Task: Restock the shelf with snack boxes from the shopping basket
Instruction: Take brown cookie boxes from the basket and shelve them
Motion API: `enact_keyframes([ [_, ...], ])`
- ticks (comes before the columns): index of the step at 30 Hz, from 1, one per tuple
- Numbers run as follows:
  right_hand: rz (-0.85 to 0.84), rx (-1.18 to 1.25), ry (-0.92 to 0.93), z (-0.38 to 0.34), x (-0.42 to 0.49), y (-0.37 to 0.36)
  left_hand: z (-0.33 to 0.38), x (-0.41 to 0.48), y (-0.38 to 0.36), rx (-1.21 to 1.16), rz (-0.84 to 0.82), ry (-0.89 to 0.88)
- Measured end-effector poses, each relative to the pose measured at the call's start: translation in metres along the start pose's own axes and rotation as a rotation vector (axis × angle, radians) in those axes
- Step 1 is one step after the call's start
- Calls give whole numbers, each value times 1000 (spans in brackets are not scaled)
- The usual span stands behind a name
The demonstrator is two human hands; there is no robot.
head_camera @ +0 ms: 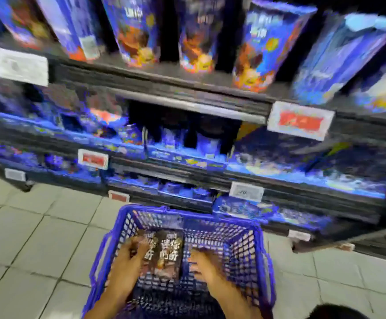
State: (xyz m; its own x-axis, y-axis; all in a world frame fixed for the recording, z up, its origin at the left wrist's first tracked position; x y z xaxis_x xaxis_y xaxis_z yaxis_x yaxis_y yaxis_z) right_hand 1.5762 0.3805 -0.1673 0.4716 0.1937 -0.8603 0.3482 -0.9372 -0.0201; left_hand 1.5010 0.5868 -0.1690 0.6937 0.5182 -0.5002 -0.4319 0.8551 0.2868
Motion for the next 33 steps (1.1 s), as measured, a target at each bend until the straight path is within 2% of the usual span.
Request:
enact_keyframes([
  [4, 91, -126, 69, 37, 84, -3, -36, 27, -6, 4, 29, -73],
  [9, 83, -216, 89, 58, 147, -33, -61, 48, -8, -28, 20, -64],
  [16, 249, -404, 18, 84, 179, -50, -79, 64, -8, -128, -110, 67],
  [20, 271, -355, 62, 94, 194, -53, -83, 67, -9, -140, -139, 64],
  [27, 411, -317, 108, 96, 176, -24, -78, 66, -5, -183, -186, 76],
  [30, 358, -106, 218, 89, 148, -18, -77, 67, -2, -181, -206, 71],
  [33, 131, 54, 338, 76, 107, -38, -78, 65, -7, -219, -288, 106],
])
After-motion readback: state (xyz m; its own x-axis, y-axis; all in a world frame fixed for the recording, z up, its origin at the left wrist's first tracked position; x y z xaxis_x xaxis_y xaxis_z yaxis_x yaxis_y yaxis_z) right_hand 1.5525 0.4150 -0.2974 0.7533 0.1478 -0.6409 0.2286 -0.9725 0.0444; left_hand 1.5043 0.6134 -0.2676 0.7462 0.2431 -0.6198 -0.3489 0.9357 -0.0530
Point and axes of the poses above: each hand's wrist, its own x-axis towards the middle knuckle, its own y-axis out of the back of the hand, z = x × y, the point moved 6 cm from there along x, towards the middle knuckle, and after that the axes turned 5 degrees about -z, right-handed, at the moved point
